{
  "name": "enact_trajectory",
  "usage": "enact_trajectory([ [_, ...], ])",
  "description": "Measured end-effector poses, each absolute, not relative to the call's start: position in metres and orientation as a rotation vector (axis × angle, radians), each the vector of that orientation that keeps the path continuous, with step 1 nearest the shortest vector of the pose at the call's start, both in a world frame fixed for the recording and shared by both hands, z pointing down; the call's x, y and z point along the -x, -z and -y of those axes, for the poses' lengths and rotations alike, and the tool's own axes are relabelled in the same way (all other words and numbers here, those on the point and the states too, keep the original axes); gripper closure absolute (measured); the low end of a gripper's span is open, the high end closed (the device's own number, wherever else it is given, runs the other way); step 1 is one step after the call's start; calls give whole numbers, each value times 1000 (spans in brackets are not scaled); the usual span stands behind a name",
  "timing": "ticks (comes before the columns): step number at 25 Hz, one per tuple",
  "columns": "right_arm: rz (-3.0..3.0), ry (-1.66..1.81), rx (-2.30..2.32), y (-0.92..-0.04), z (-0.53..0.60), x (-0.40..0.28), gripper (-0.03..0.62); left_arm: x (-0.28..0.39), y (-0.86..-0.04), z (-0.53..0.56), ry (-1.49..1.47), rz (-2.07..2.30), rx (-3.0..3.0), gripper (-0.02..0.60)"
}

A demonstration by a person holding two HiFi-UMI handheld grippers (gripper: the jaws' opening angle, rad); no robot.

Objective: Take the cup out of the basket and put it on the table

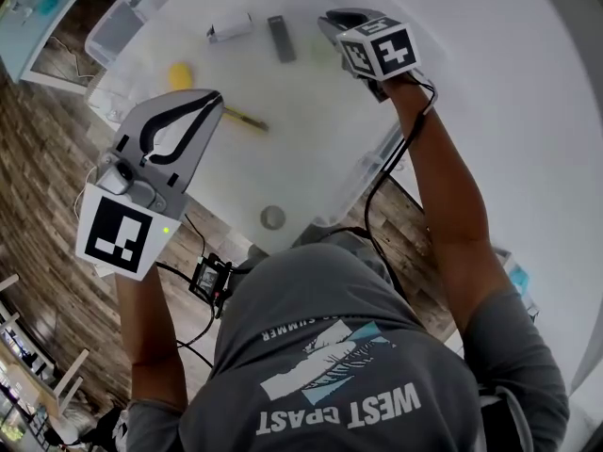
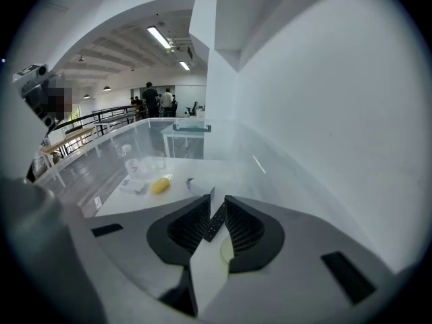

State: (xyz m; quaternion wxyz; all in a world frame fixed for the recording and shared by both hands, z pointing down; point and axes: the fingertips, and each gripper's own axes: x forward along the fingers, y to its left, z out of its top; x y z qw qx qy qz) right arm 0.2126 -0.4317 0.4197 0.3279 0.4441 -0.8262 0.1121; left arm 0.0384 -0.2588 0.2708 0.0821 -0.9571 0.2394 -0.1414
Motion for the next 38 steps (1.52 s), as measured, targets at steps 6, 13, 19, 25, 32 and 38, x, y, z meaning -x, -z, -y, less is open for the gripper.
enact_trajectory([
  [6, 2095, -369, -1120, -459, 443, -218, 510, -35, -275, 261, 437, -740, 2877, 571],
  [13, 2014, -455, -1048, -508, 452, -223, 502, -33, -284, 264, 454, -758, 2893, 571],
  [19, 1926, -537, -964, -547, 455, -225, 490, -31, -288, 265, 457, -779, 2906, 571],
  [25, 1837, -562, -896, -576, 459, -228, 490, -27, -295, 263, 465, -800, 2909, 571],
  [32, 1766, -579, -817, -600, 456, -227, 494, -19, -295, 262, 468, -827, 2907, 569],
  [38, 1748, -545, -774, -605, 446, -222, 564, -13, -296, 258, 480, -840, 2906, 570],
])
